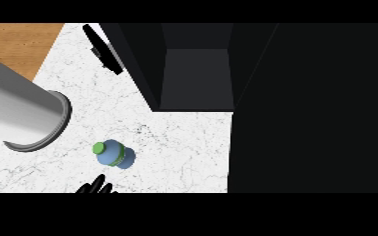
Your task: Pick up the bottled water, place it into the cabinet and close the cabinet
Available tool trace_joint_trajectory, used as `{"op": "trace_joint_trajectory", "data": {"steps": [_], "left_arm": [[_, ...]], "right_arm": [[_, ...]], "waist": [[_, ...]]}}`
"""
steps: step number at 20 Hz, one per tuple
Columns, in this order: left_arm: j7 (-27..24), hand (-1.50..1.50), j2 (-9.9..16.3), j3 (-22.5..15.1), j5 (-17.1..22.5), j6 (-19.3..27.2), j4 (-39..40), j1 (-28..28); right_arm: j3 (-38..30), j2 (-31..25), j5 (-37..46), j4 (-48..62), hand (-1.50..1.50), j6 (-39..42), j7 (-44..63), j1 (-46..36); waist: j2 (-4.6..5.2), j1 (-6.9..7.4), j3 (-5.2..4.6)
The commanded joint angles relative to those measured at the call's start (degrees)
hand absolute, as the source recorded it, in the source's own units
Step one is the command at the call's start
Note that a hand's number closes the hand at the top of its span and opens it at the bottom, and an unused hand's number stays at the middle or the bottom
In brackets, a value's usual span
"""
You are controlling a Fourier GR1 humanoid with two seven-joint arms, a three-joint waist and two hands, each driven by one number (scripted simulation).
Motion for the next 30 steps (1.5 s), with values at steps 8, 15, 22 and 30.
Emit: {"op": "trace_joint_trajectory", "data": {"steps": [8,15,22,30], "left_arm": [[-3.8,-1.50,1.7,5.0,2.9,1.0,-12.2,7.0],[-4.1,-1.50,0.9,9.8,3.3,2.8,-7.6,4.7],[-7.2,-1.50,3.9,20.8,7.1,-1.9,5.0,-0.1],[-7.4,-1.50,4.4,22.2,2.5,-1.9,15.8,-11.6]], "right_arm": [[-1.0,0.6,-8.0,-9.5,-1.50,1.2,2.6,5.9],[-3.2,-0.3,-11.1,-12.2,-1.50,2.6,2.6,7.7],[-4.9,-0.7,-12.3,-12.2,-1.50,6.7,-0.3,13.2],[-4.9,-0.1,-13.0,-11.0,-1.50,6.3,-0.2,10.8]], "waist": [[-0.03,-0.09,-0.07],[0.37,-0.87,-0.08],[0.43,-1.53,-0.14],[0.76,-1.68,-0.15]]}}
